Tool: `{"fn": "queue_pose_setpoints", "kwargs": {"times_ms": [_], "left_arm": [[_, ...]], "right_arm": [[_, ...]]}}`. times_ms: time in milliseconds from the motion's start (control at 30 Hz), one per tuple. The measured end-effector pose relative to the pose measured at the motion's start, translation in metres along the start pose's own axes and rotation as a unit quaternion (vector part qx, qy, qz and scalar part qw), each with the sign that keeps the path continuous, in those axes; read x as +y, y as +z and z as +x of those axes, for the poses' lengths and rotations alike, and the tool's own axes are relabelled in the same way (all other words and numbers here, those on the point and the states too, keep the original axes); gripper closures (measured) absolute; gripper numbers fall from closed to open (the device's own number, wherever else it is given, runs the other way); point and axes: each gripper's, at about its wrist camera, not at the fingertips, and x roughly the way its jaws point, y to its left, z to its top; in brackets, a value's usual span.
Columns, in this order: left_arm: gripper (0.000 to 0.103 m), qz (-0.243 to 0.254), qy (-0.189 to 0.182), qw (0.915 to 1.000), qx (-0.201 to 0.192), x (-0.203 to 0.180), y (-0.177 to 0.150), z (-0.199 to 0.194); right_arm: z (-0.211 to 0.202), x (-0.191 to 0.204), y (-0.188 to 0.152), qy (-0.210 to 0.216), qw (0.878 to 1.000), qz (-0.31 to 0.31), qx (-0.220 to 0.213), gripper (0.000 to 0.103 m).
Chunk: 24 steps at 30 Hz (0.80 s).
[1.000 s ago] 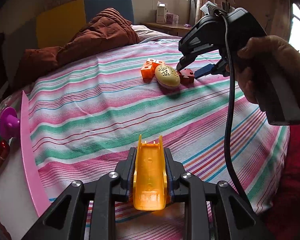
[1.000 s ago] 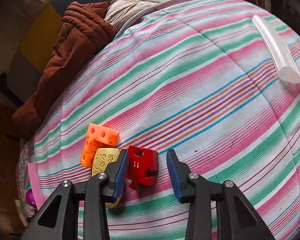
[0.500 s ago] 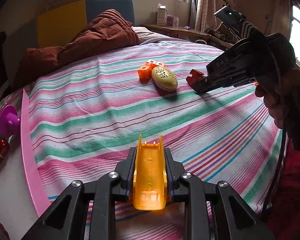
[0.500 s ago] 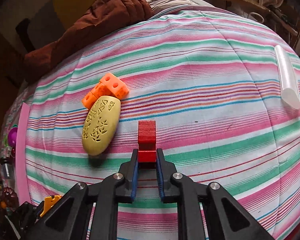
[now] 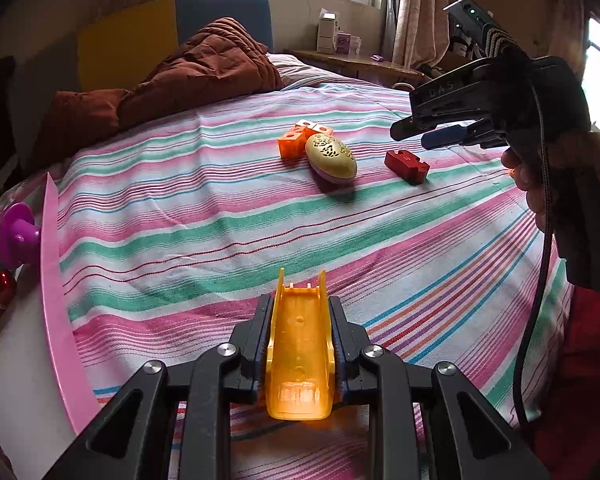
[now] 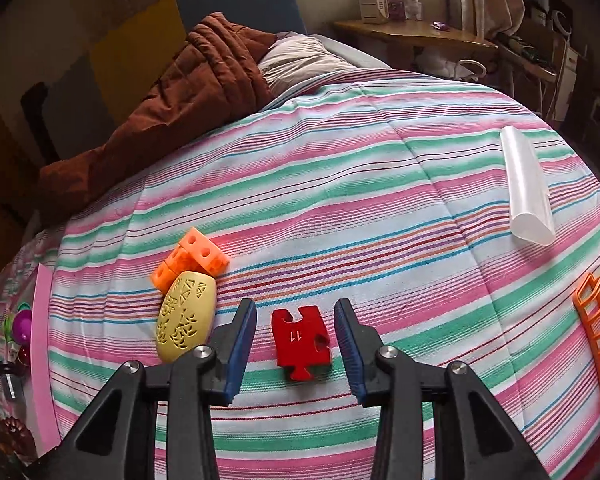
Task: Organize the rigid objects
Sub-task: 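Grasp the red block with the right tool while the left tool holds the orange piece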
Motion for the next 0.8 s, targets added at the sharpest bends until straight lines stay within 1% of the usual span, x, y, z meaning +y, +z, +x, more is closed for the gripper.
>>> {"fn": "queue_pose_setpoints", "kwargs": {"times_ms": [100,167,233,267,300,333,367,500,533,567,600,633,667,700,800], "left_arm": [[0.077,0.002,0.001,1.0000,-0.001,0.000,0.000,-0.001],[0.077,0.002,0.002,1.0000,-0.002,0.000,0.000,0.000],[0.077,0.003,0.003,1.0000,-0.003,-0.001,0.000,0.000],[0.077,0.003,0.004,1.0000,-0.004,-0.001,0.000,0.000],[0.077,0.003,0.004,1.0000,-0.004,0.000,0.000,0.001],[0.077,0.003,0.003,1.0000,-0.004,0.000,0.000,0.001],[0.077,0.002,0.003,1.0000,-0.004,0.000,0.000,0.001],[0.077,0.001,0.002,1.0000,-0.004,0.001,0.001,0.001],[0.077,0.000,0.001,1.0000,-0.004,0.002,0.001,0.002],[0.077,0.000,0.001,1.0000,-0.005,0.003,0.001,0.002],[0.077,0.001,0.001,1.0000,-0.004,0.003,0.001,0.002],[0.077,0.002,0.002,1.0000,-0.004,0.003,0.000,0.002],[0.077,0.002,0.003,1.0000,-0.004,0.002,0.000,0.002],[0.077,0.002,0.003,1.0000,-0.004,0.002,0.000,0.002],[0.077,0.000,0.001,1.0000,-0.005,0.001,0.000,0.002]], "right_arm": [[0.015,0.006,-0.002,-0.009,0.999,-0.023,0.034,0.060],[0.019,0.012,-0.005,-0.044,0.997,-0.054,0.033,0.054],[0.032,0.011,-0.010,-0.061,0.994,-0.062,0.067,0.054],[0.027,0.011,-0.013,-0.063,0.994,-0.069,0.055,0.054],[0.027,0.011,-0.011,-0.058,0.994,-0.072,0.053,0.056],[0.029,0.008,-0.011,-0.053,0.995,-0.065,0.055,0.063],[0.030,0.006,-0.011,-0.059,0.995,-0.061,0.053,0.067],[0.029,0.008,-0.014,-0.065,0.994,-0.074,0.052,0.066],[0.029,0.007,-0.012,-0.059,0.994,-0.068,0.058,0.062],[0.028,0.002,-0.010,-0.038,0.996,-0.049,0.067,0.053],[0.026,-0.005,-0.007,-0.004,0.997,-0.021,0.073,0.049],[0.026,-0.013,-0.005,0.026,0.997,0.006,0.078,0.043],[0.026,-0.021,-0.003,0.049,0.995,0.026,0.083,0.041],[0.026,-0.027,-0.002,0.062,0.994,0.042,0.085,0.041],[0.027,-0.039,0.000,0.080,0.990,0.079,0.086,0.041]]}}
